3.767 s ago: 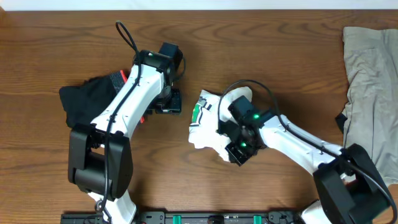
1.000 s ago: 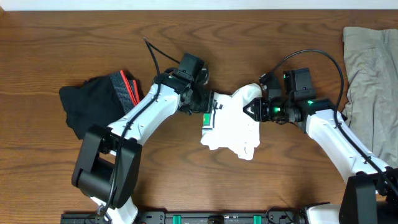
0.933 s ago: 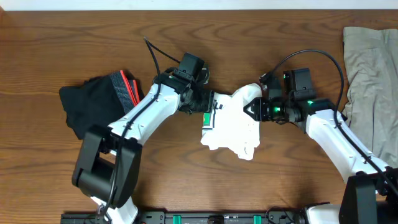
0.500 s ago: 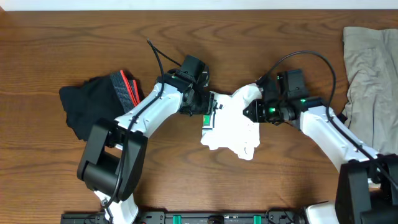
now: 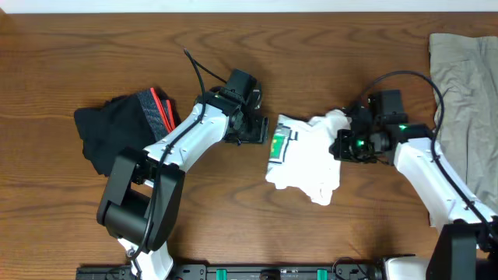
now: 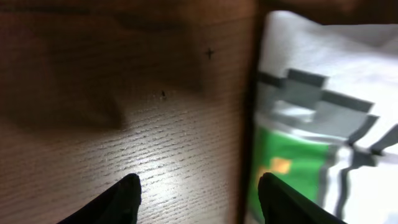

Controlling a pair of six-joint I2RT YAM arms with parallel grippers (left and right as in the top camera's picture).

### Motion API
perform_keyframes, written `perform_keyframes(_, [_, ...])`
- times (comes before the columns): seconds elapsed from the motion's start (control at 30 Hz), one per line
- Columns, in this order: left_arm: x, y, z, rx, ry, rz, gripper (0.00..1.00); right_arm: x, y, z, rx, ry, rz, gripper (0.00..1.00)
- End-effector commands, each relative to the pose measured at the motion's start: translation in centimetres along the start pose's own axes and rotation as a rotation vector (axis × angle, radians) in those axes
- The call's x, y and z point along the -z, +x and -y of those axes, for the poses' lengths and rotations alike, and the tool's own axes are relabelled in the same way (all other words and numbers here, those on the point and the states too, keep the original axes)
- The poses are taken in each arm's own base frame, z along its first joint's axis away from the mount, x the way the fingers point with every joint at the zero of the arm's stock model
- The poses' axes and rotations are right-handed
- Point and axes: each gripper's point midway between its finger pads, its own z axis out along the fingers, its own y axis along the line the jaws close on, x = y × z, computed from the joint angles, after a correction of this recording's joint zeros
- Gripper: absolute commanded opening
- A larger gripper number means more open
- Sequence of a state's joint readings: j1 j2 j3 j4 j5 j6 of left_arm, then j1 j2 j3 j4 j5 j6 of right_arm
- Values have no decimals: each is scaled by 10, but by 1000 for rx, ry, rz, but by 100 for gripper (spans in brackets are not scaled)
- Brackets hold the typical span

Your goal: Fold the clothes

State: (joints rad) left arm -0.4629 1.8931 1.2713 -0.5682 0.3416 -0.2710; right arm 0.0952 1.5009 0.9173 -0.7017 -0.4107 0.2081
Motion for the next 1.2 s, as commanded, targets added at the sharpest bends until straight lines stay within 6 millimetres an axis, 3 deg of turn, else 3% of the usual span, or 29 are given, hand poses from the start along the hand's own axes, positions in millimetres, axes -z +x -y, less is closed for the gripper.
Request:
perform_keyframes(0.0, [-5, 2, -2, -10, 1, -13, 63, 3, -4, 5, 23, 40, 11, 4])
perform_keyframes(0.1, [-5, 0, -1, -12, 4, -8, 63, 1, -3, 6, 23, 48, 4, 7])
perform_keyframes(0.17, [-3, -3, 1, -17, 9, 6, 64, 2, -2, 9, 19, 58, 4, 2])
perform_keyframes(0.33, [-1, -16, 15, -39, 81, 52, 74, 3, 5, 22, -28, 128, -20, 1])
perform_keyframes(0.47, [1, -28, 28, -64, 141, 101, 79, 3, -2, 14, 14, 84, 3, 3])
perform_keyframes(0.53, [2, -35, 31, -75, 150, 129, 82, 3, -10, 4, 37, 27, 34, 14])
perform_keyframes(0.63, [3, -43, 34, -88, 162, 164, 84, 4, -20, -2, 55, -1, 74, 45])
perform_keyframes(0.7, [2, -45, 37, -97, 168, 174, 84, 4, -25, -1, 43, 6, 92, 50])
perform_keyframes(1.1, [-38, -22, 48, -130, 161, 83, 81, -26, -25, 17, -120, 43, 46, 30])
perform_keyframes(1.13, [-41, -20, 48, -130, 159, 75, 78, -27, -29, 18, -112, 43, 57, 24])
perform_keyframes(1.17, [-42, -18, 48, -129, 157, 67, 78, -27, -33, 18, -88, 50, 76, 13])
